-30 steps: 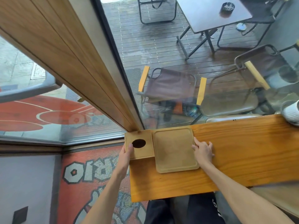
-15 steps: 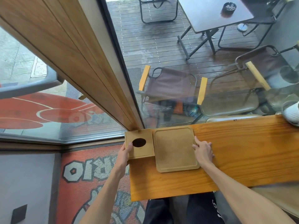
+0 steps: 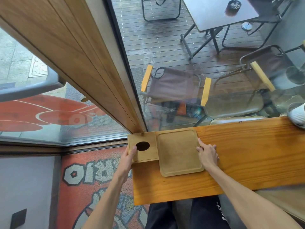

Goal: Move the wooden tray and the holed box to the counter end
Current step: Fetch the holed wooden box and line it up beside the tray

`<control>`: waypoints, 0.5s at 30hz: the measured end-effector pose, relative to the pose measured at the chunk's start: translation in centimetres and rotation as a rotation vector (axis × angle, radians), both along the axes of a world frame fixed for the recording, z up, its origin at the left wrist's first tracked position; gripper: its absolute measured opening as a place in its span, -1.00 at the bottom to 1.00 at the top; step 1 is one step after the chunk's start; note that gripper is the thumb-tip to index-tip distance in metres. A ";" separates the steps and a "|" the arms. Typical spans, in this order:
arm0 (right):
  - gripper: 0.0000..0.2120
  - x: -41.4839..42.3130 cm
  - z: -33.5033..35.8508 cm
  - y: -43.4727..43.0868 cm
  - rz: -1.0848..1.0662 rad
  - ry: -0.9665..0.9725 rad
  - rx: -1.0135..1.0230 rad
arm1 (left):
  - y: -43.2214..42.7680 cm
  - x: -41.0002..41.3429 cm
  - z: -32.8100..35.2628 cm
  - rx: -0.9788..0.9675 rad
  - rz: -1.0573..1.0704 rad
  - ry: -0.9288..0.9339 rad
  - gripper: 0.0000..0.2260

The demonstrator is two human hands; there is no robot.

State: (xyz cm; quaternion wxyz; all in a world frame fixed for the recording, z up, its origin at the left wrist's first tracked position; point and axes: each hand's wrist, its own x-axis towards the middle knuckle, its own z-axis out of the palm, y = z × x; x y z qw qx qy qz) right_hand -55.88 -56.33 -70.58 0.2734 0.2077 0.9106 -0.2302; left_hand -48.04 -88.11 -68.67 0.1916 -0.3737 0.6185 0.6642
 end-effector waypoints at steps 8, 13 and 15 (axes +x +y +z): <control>-0.56 -0.1 0.3 0.2 -0.003 -0.004 -0.012 | 0.0 -0.2 0.4 -0.042 -0.053 0.017 -0.24; -0.55 -0.1 0.2 0.4 -0.015 -0.018 -0.021 | 0.3 0.2 0.3 -0.101 -0.088 0.030 -0.32; -0.56 -0.3 0.2 0.3 -0.016 -0.016 -0.027 | 0.3 0.1 0.2 -0.121 -0.091 0.023 -0.33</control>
